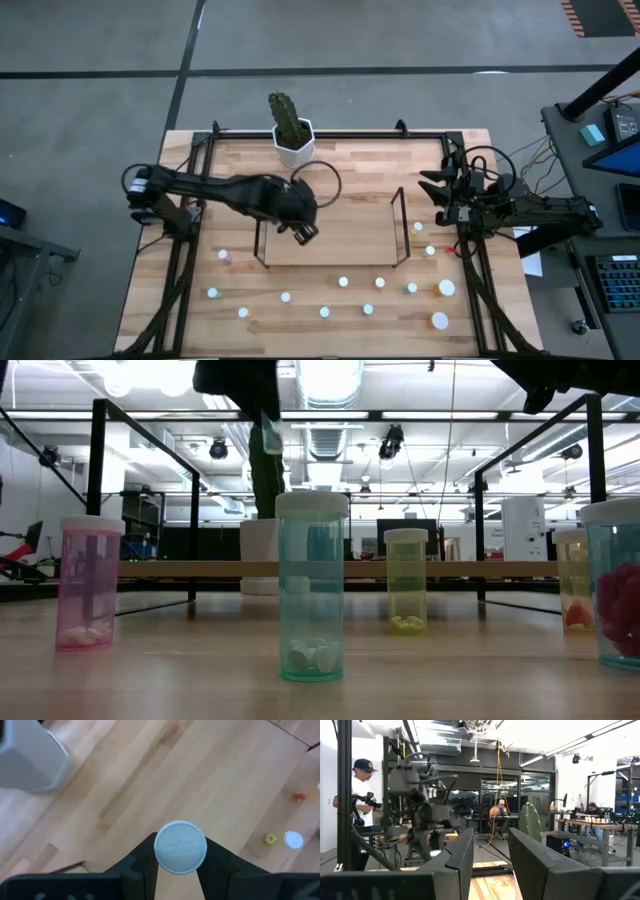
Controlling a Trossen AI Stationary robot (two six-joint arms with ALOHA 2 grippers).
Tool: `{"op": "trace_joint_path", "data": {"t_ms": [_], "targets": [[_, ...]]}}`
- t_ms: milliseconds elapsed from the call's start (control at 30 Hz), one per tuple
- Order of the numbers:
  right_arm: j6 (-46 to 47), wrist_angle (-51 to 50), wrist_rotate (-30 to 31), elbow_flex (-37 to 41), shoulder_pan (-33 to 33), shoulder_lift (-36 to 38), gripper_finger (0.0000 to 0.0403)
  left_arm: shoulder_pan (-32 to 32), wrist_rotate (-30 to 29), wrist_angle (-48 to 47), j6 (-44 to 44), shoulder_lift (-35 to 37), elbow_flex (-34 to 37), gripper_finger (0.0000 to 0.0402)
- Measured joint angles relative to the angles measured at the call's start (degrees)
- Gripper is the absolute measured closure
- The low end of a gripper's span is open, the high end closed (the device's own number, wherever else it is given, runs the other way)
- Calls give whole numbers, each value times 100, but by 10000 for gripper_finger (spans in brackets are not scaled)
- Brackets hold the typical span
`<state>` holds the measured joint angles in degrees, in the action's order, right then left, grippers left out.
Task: Pick and place medicine bottles onto shelf by color
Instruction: Put the green pill bottle on the shelf
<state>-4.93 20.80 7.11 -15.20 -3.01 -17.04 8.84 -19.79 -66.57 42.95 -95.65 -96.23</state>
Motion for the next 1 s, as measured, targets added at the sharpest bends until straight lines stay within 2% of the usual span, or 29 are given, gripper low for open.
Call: {"op": "trace_joint_path", "data": {"t_ms": [200,533,767,1000], "targets": [[0,-3,-1,0,0,2,291,255,4,74,858,-470,0,308],[123,-89,-2,-2,0,9,291,317,122,97,929,-1218,4,308],[137,-99,-4,-2,0,9,291,317,29,347,928,-1252,51,308],[136,-95,-4,-2,0,9,291,219,191,960,794,-1160,570,308]]}}
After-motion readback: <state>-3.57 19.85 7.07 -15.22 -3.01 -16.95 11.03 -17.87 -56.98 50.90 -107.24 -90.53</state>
